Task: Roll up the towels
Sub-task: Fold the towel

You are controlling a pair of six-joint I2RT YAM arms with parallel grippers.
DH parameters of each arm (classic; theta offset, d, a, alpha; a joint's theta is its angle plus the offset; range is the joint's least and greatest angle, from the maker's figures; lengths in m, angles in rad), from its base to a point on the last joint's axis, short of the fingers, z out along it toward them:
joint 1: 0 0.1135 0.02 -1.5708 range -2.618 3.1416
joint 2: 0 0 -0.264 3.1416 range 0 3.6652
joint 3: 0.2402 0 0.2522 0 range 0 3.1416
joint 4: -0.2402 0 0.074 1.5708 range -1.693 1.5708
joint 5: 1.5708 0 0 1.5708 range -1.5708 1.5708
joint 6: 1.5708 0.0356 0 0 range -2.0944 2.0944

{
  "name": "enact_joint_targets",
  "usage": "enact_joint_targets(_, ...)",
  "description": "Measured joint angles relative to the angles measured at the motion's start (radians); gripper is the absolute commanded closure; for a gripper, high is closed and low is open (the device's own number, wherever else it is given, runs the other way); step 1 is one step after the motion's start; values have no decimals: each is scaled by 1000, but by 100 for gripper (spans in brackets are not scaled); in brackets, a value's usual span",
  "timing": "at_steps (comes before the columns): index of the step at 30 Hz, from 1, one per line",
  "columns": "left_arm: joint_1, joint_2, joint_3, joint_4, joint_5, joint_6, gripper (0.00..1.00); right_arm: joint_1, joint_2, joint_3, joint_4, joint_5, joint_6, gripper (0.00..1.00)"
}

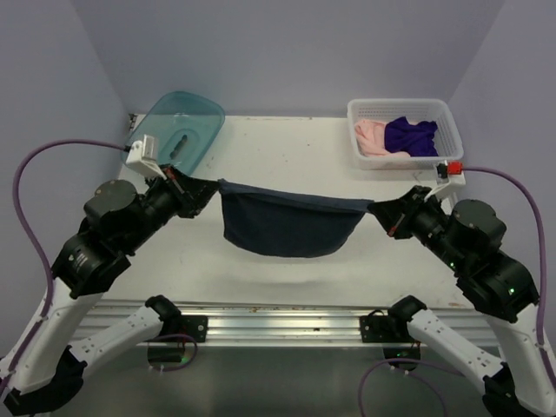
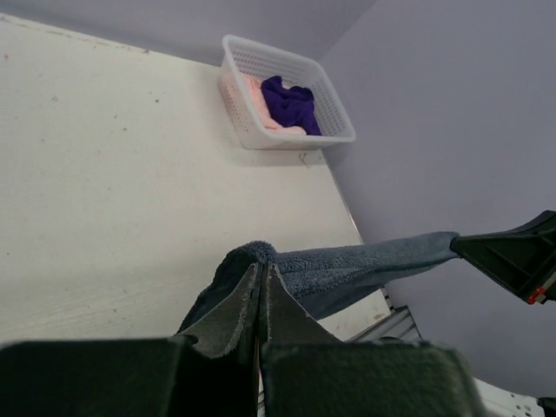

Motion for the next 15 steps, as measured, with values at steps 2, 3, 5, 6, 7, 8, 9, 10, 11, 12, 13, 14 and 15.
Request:
enact_joint_targets(2, 0, 43, -12, -8, -24, -14, 100, 0, 27, -22, -3, 15, 7, 100)
enact_joint_targets(3, 0, 72, -15, -16, -40, -16, 100, 0, 54, -29, -5, 27, 8, 100)
enact_joint_targets(5, 0, 163, -18, -26, -87, -16, 100, 0, 135, -36, -7, 53, 4, 100)
enact_joint_targets(6, 1, 210, -18, -27, -111, -14, 100, -2, 198, -36, 2, 65, -2, 100)
enact_joint_targets(7, 4, 269, -18, -24, -128, -10, 100, -4, 275, -35, 12, 79, -11, 100)
enact_joint_targets(8, 13, 330, -18, -18, -138, 2, 100, -13, 360, -30, 24, 85, -24, 100)
enact_joint_targets(9, 27, 391, -18, -11, -140, 14, 100, -27, 446, -17, 36, 85, -36, 100)
enact_joint_targets(10, 47, 457, -19, -2, -139, 31, 100, -42, 541, -2, 56, 82, -51, 100)
enact_joint_targets(11, 71, 507, -19, 12, -137, 42, 100, -60, 640, 17, 74, 79, -63, 100)
enact_joint_targets(12, 104, 568, -19, 31, -122, 60, 100, -82, 735, 44, 84, 79, -76, 100)
enact_joint_targets(13, 139, 625, -20, 47, -114, 71, 100, -99, 813, 68, 98, 78, -85, 100)
enact_joint_targets(14, 180, 683, -19, 65, -104, 85, 100, -118, 888, 95, 104, 79, -94, 100)
enact_joint_targets(15, 217, 739, -16, 80, -91, 95, 100, -134, 961, 131, 106, 79, -103, 100)
